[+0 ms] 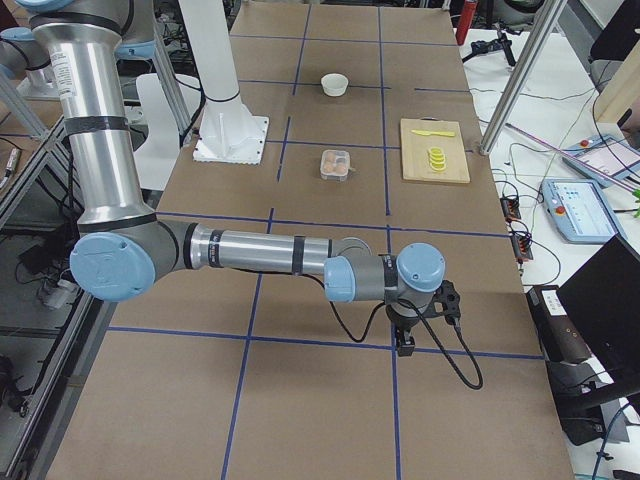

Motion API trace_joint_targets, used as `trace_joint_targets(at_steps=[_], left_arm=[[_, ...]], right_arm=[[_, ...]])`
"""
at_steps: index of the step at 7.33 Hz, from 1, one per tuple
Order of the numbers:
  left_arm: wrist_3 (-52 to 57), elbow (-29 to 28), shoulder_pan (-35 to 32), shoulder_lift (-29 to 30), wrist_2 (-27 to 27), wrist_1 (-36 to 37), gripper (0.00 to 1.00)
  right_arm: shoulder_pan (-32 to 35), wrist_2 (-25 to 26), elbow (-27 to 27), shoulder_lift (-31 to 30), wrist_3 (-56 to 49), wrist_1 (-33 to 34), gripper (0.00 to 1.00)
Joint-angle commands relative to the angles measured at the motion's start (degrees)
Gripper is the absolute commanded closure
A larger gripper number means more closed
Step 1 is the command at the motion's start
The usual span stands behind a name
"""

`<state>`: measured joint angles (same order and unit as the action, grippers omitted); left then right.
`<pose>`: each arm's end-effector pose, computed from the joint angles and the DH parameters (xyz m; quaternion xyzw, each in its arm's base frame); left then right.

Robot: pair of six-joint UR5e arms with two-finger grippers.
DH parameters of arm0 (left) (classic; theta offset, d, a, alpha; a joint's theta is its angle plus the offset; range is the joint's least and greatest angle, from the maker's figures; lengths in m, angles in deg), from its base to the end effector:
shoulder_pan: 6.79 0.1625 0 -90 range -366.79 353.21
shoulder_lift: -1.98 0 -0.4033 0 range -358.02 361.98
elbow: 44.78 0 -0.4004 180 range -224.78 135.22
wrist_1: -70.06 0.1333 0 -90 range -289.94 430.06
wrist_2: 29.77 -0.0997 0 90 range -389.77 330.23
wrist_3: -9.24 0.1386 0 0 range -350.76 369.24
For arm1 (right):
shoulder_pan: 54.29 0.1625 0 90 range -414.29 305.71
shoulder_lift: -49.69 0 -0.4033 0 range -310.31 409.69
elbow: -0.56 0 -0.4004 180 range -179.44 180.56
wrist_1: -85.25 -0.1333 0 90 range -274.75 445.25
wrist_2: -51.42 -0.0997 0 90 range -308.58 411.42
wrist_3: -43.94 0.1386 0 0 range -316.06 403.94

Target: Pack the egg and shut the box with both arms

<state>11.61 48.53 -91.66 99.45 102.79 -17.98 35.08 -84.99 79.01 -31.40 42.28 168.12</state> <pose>0.0107 -0.5612 0.5731 0.0629 0.3635 0.0886 0.9252 0.0267 -0.5696 0.6668 0.0395 -0.3934 -0.0338 0.9179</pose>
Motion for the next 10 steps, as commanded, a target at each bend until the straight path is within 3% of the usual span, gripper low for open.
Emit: trace_joint_targets(at_steps=[1, 5, 6, 10], left_arm=[[-0.35, -0.41, -0.30, -0.18, 0.41, 1.02, 0.00], [-1.93, -0.41, -0.65, -3.08, -0.11, -0.12, 0.00], [-2.28, 0.03, -0.74, -2.12, -2.37, -1.77, 0.00], [-1.58, 0.39, -0.74, -1.67, -2.31, -1.79, 0.00]], right_arm=[[0.01, -3.49, -1.19, 0.13, -0.20, 0.01, 0.00], [-1.21, -3.07, 2.84, 1.37, 3.57, 0.36, 0.00], [-2.44, -2.63, 2.94, 1.28, 4.11, 0.28, 0.00], [-4.91, -0.87, 5.04, 1.10, 8.86, -0.16, 0.00]])
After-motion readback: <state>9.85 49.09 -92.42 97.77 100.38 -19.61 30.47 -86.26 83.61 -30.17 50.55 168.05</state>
